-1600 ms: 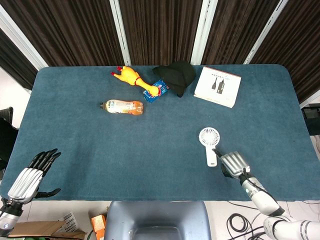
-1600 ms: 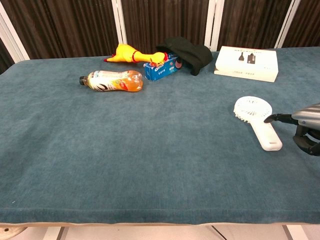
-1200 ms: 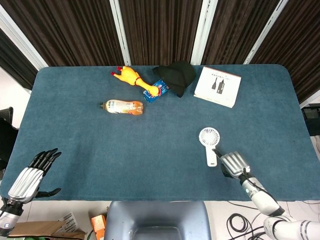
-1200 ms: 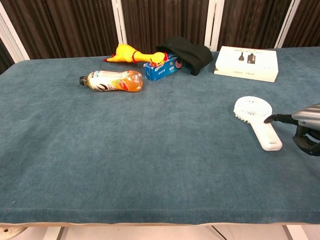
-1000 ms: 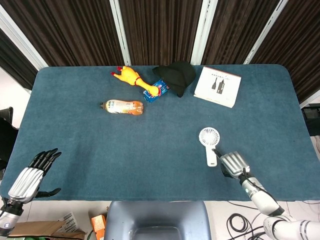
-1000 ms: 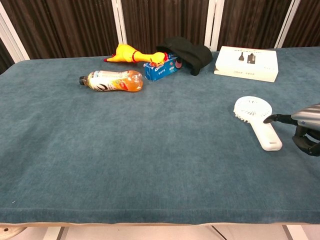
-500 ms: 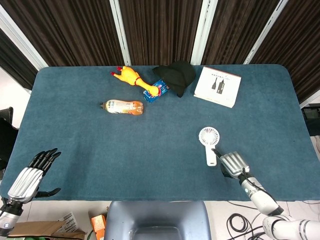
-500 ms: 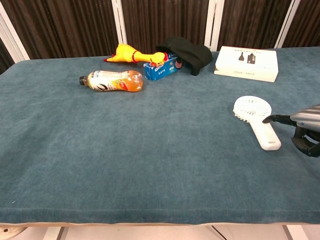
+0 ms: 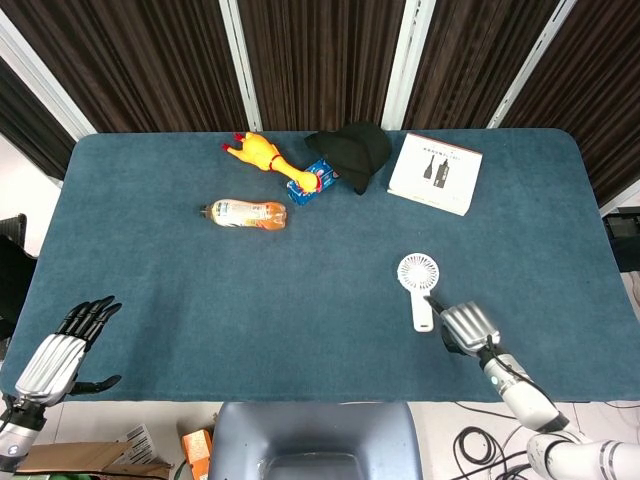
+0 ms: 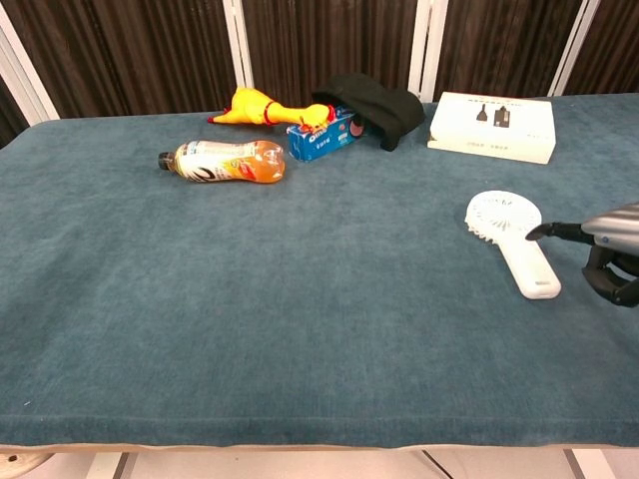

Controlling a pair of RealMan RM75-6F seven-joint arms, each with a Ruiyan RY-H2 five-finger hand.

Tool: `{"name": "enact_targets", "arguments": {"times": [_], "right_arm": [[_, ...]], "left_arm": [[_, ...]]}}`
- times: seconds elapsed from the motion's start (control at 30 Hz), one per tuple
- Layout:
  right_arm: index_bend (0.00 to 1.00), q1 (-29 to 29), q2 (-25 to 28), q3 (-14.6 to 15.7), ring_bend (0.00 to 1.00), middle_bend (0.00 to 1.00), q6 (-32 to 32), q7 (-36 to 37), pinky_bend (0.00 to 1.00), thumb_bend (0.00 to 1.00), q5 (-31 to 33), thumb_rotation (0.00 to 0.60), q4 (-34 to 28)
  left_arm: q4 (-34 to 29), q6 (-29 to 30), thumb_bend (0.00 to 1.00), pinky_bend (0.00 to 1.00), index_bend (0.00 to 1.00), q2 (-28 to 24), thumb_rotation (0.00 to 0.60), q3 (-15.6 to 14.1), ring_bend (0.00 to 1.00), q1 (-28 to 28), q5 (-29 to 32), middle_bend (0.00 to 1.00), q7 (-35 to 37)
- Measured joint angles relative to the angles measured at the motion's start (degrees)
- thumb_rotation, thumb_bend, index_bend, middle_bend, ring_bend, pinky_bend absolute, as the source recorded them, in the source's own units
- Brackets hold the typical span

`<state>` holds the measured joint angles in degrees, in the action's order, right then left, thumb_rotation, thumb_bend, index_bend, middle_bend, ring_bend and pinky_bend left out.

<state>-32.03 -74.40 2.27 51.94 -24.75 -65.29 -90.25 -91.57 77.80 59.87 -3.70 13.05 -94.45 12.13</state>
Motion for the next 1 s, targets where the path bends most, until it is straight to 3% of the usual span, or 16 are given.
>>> {"name": "enact_targets", "arguments": {"times": [0.17, 0.23, 0.3, 0.37, 0.47, 0.6, 0.7, 0.87, 1.0], "right_arm": [[0.06, 0.9, 1.1, -0.1, 0.76, 0.79, 1.8, 1.2, 1.00, 0.71, -1.7, 0.528, -1.1], [0.02, 1.4, 1.7, -0.2, 0.68, 0.76, 3.2, 1.7, 0.96, 0.70, -2.8, 0.525, -1.8], [0.00, 2.6, 2.7, -0.2, 0.50, 0.62, 6.1, 2.2, 0.81, 0.61, -4.6, 0.523, -3.0], [0.00, 4.6, 4.0, 0.1, 0.23, 0.33, 10.8, 2.8, 0.55, 0.42, -7.0, 0.517, -4.5], [0.00, 8.6, 5.9, 0.9, 0.06, 0.13, 19.6, 3.5, 0.39, 0.31, -10.5, 0.512, -6.3], [0.00, 15.9, 7.3, 2.2, 0.02, 0.07, 32.4, 6.7, 0.36, 0.31, -15.5, 0.511, -6.4], [0.00, 22.2, 7.8, 3.0, 0.00, 0.01, 39.6, 11.3, 0.28, 0.31, -18.0, 0.510, -3.9], [0.00, 26.0, 8.5, 2.9, 0.00, 0.00, 43.4, 16.1, 0.11, 0.31, -21.5, 0.510, -1.1], [0.00, 27.0, 8.6, 2.7, 0.00, 0.00, 43.4, 15.8, 0.08, 0.31, -22.6, 0.511, -0.6]], "left_arm": [[0.0, 0.1, 0.00, 0.07, 0.00, 0.0, 0.600, 0.0, 0.00, 0.0, -0.1, 0.00, 0.0], [0.0, 0.3, 0.00, 0.07, 0.00, 0.0, 0.600, 0.0, 0.00, -0.1, -0.2, 0.00, 0.0], [0.1, 0.8, 0.00, 0.07, 0.00, 0.1, 0.600, 0.0, 0.00, -0.3, -0.4, 0.00, 0.0], [0.2, 1.5, 0.00, 0.07, 0.00, 0.2, 0.600, 0.0, 0.00, -0.5, -0.6, 0.00, 0.0], [0.5, 2.5, 0.00, 0.07, 0.00, 0.4, 0.600, 0.1, 0.00, -0.8, -0.9, 0.00, -0.1], [0.7, 3.1, 0.00, 0.07, 0.00, 0.7, 0.600, 0.0, 0.00, -1.2, -1.4, 0.00, -0.7], [0.7, 3.4, 0.00, 0.07, 0.00, 1.1, 0.600, 0.1, 0.00, -1.3, -1.5, 0.00, -1.5], [0.8, 4.4, 0.00, 0.07, 0.00, 1.8, 0.600, 0.5, 0.00, -1.6, -1.5, 0.00, -2.4], [0.9, 4.7, 0.00, 0.07, 0.00, 1.9, 0.600, 0.8, 0.00, -1.7, -1.5, 0.00, -2.5]]}}
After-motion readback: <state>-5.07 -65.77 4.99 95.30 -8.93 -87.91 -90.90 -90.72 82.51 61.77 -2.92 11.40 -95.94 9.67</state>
